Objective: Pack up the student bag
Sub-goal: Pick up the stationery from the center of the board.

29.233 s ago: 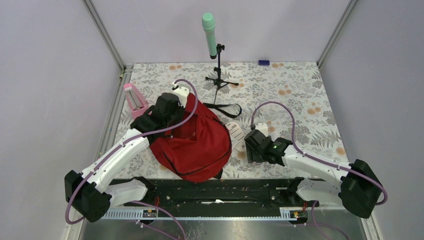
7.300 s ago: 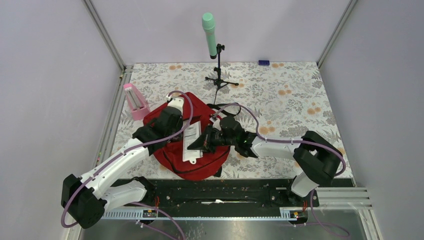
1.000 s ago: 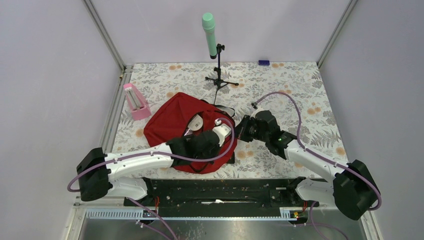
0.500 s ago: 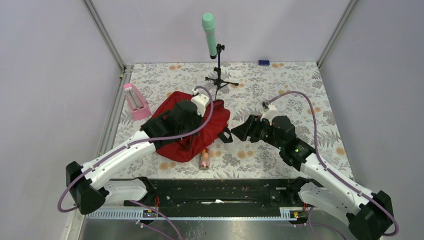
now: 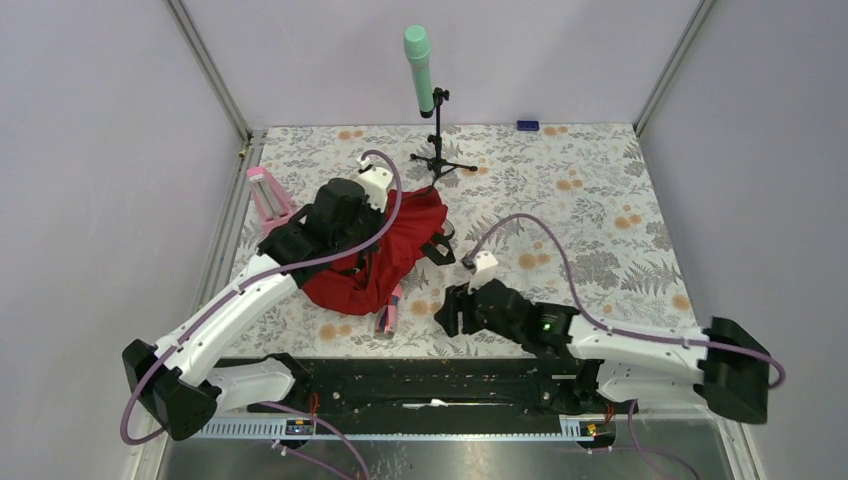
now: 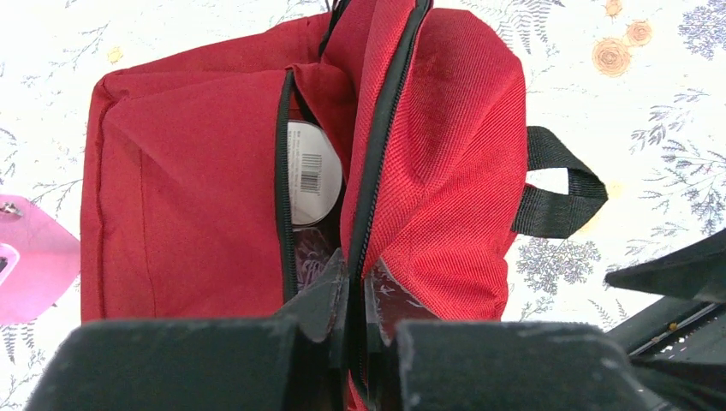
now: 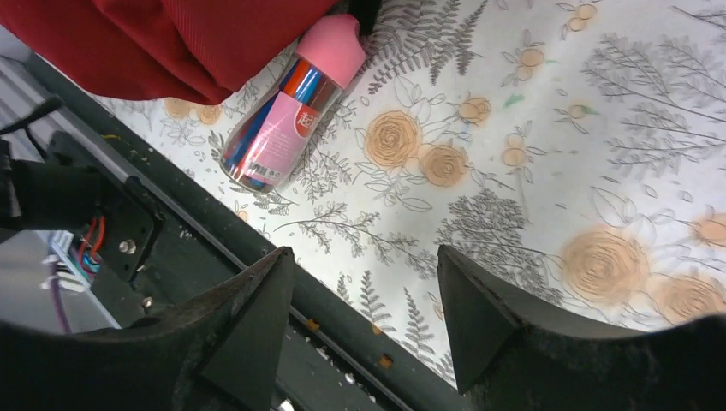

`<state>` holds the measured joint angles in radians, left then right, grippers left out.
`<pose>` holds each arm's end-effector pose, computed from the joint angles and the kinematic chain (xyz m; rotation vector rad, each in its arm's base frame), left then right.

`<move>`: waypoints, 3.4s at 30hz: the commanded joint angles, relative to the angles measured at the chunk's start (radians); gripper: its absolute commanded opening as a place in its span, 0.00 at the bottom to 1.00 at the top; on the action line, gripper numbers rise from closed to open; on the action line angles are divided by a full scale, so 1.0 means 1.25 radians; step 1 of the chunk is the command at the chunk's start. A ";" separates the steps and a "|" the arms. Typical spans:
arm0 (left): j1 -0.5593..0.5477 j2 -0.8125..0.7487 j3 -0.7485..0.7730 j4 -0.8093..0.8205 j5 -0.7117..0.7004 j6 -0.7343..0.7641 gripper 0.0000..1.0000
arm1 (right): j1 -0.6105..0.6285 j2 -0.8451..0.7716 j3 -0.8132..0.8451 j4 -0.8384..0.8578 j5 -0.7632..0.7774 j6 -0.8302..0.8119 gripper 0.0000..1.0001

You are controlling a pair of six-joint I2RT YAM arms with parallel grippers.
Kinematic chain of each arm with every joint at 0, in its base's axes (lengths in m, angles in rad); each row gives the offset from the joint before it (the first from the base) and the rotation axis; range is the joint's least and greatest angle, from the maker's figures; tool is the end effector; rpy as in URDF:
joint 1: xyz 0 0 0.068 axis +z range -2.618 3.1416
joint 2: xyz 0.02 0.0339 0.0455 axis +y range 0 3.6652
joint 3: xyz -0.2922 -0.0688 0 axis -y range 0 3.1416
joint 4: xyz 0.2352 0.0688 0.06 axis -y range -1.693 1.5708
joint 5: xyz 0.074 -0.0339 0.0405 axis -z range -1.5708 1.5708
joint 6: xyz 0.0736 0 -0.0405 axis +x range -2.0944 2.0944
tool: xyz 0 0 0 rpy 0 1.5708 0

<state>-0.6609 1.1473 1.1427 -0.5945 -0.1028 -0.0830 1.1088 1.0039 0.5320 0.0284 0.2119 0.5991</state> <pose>0.2075 -0.1518 0.3558 0.5651 2.1090 -0.3143 0.1171 0.2005 0.2439 -0.3947 2.0779 0.8581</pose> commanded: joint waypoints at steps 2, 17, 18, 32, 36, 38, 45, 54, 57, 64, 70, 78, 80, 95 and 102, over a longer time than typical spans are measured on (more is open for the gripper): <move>0.035 -0.062 -0.019 0.132 -0.020 0.014 0.00 | 0.124 0.183 0.092 0.193 0.183 -0.005 0.69; 0.100 -0.097 -0.048 0.157 0.006 0.005 0.00 | 0.168 0.565 0.367 0.090 0.199 -0.055 0.76; 0.101 -0.098 -0.049 0.157 0.007 0.005 0.00 | 0.168 0.579 0.378 0.079 0.204 -0.058 0.76; 0.105 -0.103 -0.052 0.160 0.015 0.004 0.00 | 0.167 0.615 0.383 -0.016 0.325 -0.062 0.77; 0.105 -0.104 -0.053 0.160 0.015 0.003 0.00 | 0.164 0.650 0.411 -0.057 0.331 -0.062 0.77; 0.106 -0.104 -0.054 0.160 0.017 0.003 0.00 | 0.158 0.661 0.412 -0.055 0.336 -0.064 0.77; 0.106 -0.103 -0.055 0.161 0.022 0.003 0.00 | 0.145 0.662 0.381 0.037 0.306 -0.091 0.64; 0.106 -0.105 -0.067 0.175 0.045 0.022 0.00 | 0.141 0.648 0.348 0.096 0.280 -0.139 0.35; 0.106 -0.108 -0.081 0.196 0.056 0.036 0.00 | 0.147 0.579 0.256 0.212 0.257 -0.220 0.28; 0.106 -0.084 -0.090 0.214 0.075 0.037 0.00 | 0.151 0.393 0.143 0.263 0.277 -0.255 0.07; 0.105 -0.069 -0.084 0.213 0.079 0.017 0.00 | 0.149 0.195 0.056 0.192 0.334 -0.228 0.04; 0.105 -0.072 -0.115 0.197 0.056 -0.017 0.00 | 0.004 -0.057 -0.020 0.037 0.354 -0.212 0.04; 0.104 -0.071 -0.129 0.198 0.055 -0.038 0.00 | -0.039 -0.121 -0.032 0.021 0.346 -0.223 0.04; -0.134 -0.003 -0.275 0.295 0.048 -0.154 0.00 | -0.136 -0.236 0.072 -0.093 0.305 -0.181 0.05; -0.208 0.029 -0.263 0.295 0.050 -0.151 0.58 | -0.136 -0.214 0.117 -0.093 0.277 -0.136 0.05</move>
<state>-0.9028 1.2011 0.7956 -0.2760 -0.0216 -0.2607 0.9443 0.7307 0.6117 -0.1226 0.5804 0.3790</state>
